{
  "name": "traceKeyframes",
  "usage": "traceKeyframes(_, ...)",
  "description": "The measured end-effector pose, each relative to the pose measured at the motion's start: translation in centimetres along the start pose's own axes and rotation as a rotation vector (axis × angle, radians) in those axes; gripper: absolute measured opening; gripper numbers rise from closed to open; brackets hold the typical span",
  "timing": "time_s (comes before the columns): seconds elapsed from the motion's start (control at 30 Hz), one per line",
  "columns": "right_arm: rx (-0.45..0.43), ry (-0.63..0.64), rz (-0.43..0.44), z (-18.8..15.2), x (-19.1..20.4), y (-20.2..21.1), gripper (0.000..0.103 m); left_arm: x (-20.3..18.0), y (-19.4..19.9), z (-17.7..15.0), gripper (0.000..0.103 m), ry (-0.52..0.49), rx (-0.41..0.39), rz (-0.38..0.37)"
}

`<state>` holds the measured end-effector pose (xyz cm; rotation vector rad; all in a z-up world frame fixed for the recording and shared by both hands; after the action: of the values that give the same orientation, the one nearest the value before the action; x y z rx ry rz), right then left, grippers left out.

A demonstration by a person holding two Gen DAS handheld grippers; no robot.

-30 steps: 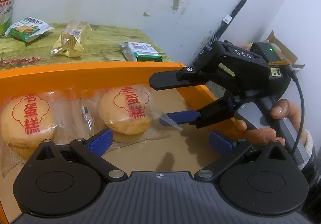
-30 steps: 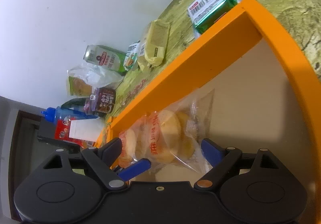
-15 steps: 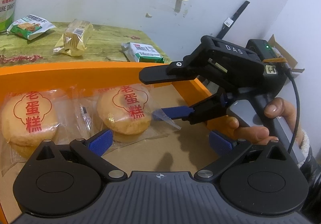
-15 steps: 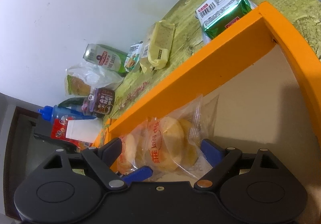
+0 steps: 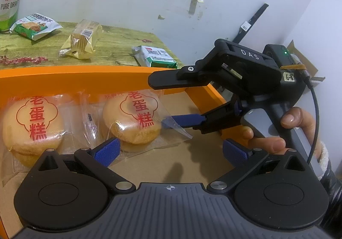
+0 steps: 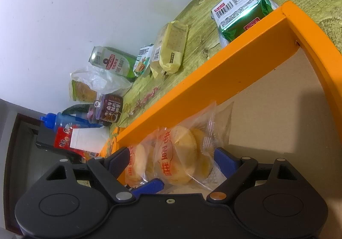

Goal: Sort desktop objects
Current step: 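Hold the right gripper open over the pastries in the orange tray, then swing both tools away from the tray toward the snacks on the table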

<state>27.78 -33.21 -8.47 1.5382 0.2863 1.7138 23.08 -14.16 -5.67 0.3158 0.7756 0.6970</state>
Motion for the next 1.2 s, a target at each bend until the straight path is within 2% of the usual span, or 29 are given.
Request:
traceKeyframes(0.37,-0.022,-0.016,-0.007,0.0,-0.5,0.7,0.087,-0.1,-0.1,0.0,0.103,0.0,-0.008,0.01)
traceKeyframes(0.6,-0.092,-0.02,0.007,-0.5,-0.6,3.7,0.09,-1.2,1.8,0.0,0.103,-0.041,-0.075,0.024)
traceKeyframes(0.83,-0.139,-0.019,0.026,-2.4,-0.6,6.6,0.09,-3.0,4.5,-0.9,0.103,-0.078,-0.147,0.022)
traceKeyframes(1.2,-0.211,0.045,0.004,-5.3,1.6,11.1,0.09,-4.7,11.2,-2.3,0.103,-0.075,-0.286,0.033)
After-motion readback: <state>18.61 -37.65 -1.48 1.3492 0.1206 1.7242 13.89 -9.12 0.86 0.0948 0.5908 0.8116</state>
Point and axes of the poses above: each gripper's, at about its wrist camera, not at the fingertips, and y roughly against the way its jaws point, x to its left, z to its top, the point moved 6 cm from there along -y, roughly the way its jaws point, and after that the axes turned 9 degrees about -z, right-handed, at the moved point
